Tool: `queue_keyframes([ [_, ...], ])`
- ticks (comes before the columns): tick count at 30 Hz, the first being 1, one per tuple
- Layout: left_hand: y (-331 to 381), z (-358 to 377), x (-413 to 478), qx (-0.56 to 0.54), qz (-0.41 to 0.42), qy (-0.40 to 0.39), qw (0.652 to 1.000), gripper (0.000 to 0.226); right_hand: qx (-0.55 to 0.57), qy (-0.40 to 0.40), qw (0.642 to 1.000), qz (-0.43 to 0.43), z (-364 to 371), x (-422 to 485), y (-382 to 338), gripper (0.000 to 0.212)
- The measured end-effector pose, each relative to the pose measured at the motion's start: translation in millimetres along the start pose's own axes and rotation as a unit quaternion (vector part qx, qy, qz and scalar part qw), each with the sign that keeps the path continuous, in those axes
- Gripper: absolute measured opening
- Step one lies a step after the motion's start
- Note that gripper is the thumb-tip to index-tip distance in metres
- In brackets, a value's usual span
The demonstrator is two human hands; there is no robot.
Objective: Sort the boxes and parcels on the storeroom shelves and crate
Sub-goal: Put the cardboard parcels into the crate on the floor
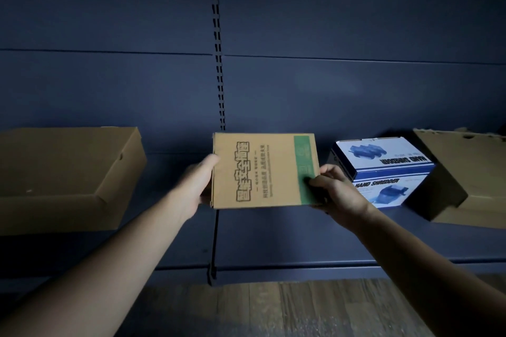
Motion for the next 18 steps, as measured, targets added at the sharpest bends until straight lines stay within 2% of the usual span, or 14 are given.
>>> queue_keyframes([
  [13,-7,-4,7,0.029,0.036,0.002,0.999,0.03,-0.038,-0.029,0.999,-0.013,1,2,2,0.032],
  [18,-7,-10,11,0.014,0.052,0.057,0.997,0.04,-0.057,-0.005,0.998,-0.017,-2,1,-3,0.015],
])
Point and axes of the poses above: each hand's wrist, its own x-axis towards the middle knuckle, its own z-axis out of the palm, y = z × x, the point moved 5 cm from there along x, towards the middle knuckle, and after that the axes turned 7 degrees about x, right-handed, at the moved point
